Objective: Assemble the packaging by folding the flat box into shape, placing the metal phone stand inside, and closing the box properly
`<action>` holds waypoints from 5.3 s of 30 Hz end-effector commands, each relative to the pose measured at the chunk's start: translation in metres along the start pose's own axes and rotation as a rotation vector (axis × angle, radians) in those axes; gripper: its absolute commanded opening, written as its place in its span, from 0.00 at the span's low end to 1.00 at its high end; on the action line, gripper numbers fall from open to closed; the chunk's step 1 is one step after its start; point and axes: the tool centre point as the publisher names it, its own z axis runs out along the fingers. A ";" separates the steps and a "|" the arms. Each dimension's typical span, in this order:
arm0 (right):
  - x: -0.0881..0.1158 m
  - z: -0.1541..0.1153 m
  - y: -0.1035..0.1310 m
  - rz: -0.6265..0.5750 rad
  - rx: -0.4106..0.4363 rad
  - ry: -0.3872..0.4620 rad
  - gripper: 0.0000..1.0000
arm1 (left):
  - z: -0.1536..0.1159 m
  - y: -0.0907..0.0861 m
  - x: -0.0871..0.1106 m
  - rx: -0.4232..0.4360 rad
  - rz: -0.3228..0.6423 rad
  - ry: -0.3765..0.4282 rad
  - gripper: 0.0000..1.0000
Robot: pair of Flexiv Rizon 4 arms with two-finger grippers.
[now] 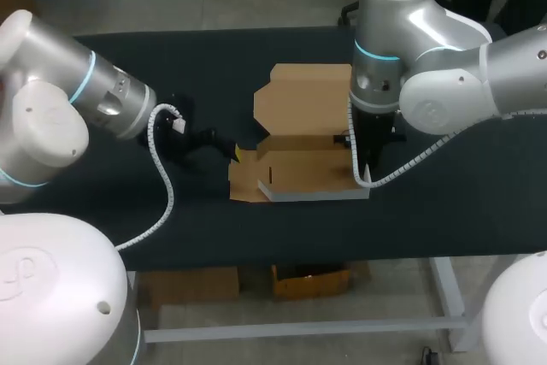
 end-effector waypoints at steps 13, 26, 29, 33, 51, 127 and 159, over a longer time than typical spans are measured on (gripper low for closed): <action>0.000 -0.001 -0.001 0.000 0.000 -0.001 0.00 | 0.024 -0.010 -0.010 -0.022 0.005 0.009 0.52; 0.000 -0.001 -0.001 0.000 0.000 -0.001 0.00 | 0.035 -0.016 -0.022 -0.035 -0.015 0.015 0.49; 0.000 -0.001 -0.001 0.000 0.000 -0.001 0.00 | 0.035 -0.016 -0.025 -0.033 -0.023 0.021 0.49; 0.000 -0.001 -0.001 0.000 0.000 -0.001 0.00 | 0.037 -0.016 -0.028 -0.038 -0.029 0.023 0.49; 0.000 -0.001 -0.001 0.000 0.000 -0.001 0.00 | 0.053 -0.016 -0.023 -0.068 -0.027 0.090 0.40; 0.000 -0.001 -0.001 0.000 0.000 -0.001 0.00 | 0.055 -0.029 0.061 -0.074 -0.126 -0.465 0.21; 0.000 -0.001 -0.001 0.000 0.000 -0.001 0.00 | 0.005 -0.015 -0.014 -0.048 -0.112 -0.098 0.32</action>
